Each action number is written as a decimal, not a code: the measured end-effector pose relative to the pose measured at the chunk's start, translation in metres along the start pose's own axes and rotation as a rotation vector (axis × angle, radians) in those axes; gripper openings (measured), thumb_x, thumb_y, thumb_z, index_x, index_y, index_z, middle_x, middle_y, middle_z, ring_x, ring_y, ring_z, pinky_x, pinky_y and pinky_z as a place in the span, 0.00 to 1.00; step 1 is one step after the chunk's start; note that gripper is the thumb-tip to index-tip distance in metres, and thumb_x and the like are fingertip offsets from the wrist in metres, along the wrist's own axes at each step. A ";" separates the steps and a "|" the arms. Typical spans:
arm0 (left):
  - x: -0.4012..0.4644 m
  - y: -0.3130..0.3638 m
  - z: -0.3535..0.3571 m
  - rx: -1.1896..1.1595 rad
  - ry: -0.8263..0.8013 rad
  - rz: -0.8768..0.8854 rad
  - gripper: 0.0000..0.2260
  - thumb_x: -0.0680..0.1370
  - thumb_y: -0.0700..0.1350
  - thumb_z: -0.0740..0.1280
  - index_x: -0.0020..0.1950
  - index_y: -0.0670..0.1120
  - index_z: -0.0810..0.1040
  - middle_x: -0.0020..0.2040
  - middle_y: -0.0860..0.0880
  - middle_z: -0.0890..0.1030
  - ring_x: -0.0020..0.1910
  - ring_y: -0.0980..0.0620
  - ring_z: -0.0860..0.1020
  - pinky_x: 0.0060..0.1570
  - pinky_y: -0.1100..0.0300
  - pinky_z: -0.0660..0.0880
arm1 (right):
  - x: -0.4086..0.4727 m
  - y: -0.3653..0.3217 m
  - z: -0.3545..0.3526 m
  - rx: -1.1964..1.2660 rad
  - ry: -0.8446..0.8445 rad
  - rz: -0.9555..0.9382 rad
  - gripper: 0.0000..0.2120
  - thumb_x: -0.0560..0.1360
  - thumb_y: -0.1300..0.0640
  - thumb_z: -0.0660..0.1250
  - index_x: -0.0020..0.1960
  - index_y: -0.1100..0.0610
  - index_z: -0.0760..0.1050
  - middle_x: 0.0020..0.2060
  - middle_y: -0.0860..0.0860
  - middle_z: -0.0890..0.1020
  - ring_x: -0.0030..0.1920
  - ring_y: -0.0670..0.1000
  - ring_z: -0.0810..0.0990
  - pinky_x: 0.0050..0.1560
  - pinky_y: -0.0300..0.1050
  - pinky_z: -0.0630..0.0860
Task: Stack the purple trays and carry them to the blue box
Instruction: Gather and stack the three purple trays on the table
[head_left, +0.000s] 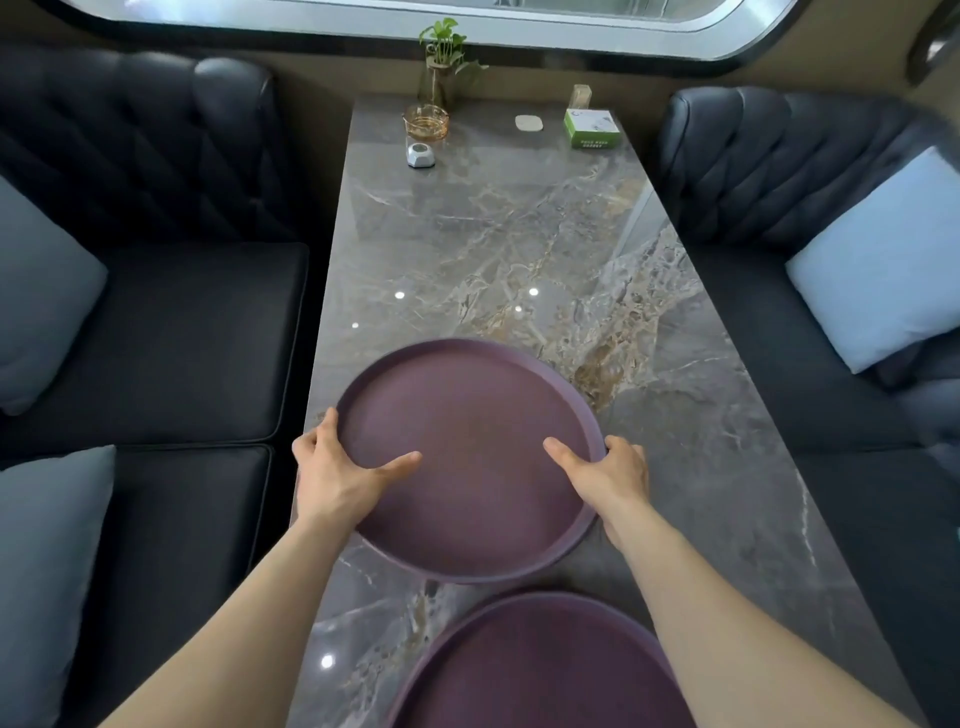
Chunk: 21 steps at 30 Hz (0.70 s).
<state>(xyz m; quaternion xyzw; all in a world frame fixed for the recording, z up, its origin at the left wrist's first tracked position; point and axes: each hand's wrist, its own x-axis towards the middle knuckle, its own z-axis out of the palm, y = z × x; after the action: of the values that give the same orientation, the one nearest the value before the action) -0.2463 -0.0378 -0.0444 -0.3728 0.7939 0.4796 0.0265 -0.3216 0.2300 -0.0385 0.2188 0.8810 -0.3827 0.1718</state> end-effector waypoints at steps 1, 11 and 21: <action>-0.006 0.005 0.000 -0.003 0.007 0.012 0.57 0.60 0.59 0.83 0.82 0.52 0.54 0.78 0.49 0.57 0.73 0.46 0.69 0.71 0.49 0.69 | -0.006 0.001 -0.004 0.010 0.014 0.002 0.49 0.67 0.34 0.74 0.76 0.61 0.62 0.73 0.54 0.64 0.71 0.59 0.69 0.67 0.57 0.70; -0.086 0.010 -0.020 -0.049 -0.060 0.141 0.54 0.60 0.58 0.83 0.79 0.59 0.57 0.75 0.51 0.58 0.67 0.49 0.71 0.69 0.47 0.71 | -0.093 0.041 -0.047 0.161 0.172 0.072 0.50 0.62 0.30 0.74 0.71 0.62 0.68 0.70 0.57 0.71 0.66 0.61 0.74 0.66 0.58 0.73; -0.164 -0.026 -0.038 -0.053 -0.153 0.293 0.48 0.63 0.56 0.82 0.77 0.62 0.60 0.74 0.51 0.59 0.61 0.55 0.69 0.68 0.54 0.70 | -0.183 0.123 -0.057 0.186 0.248 0.181 0.42 0.55 0.25 0.72 0.54 0.56 0.73 0.50 0.55 0.77 0.50 0.57 0.77 0.59 0.58 0.76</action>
<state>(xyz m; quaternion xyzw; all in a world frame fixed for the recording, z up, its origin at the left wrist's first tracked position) -0.1005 0.0188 0.0225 -0.2159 0.8225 0.5261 0.0066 -0.1110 0.3015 0.0102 0.3578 0.8328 -0.4157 0.0745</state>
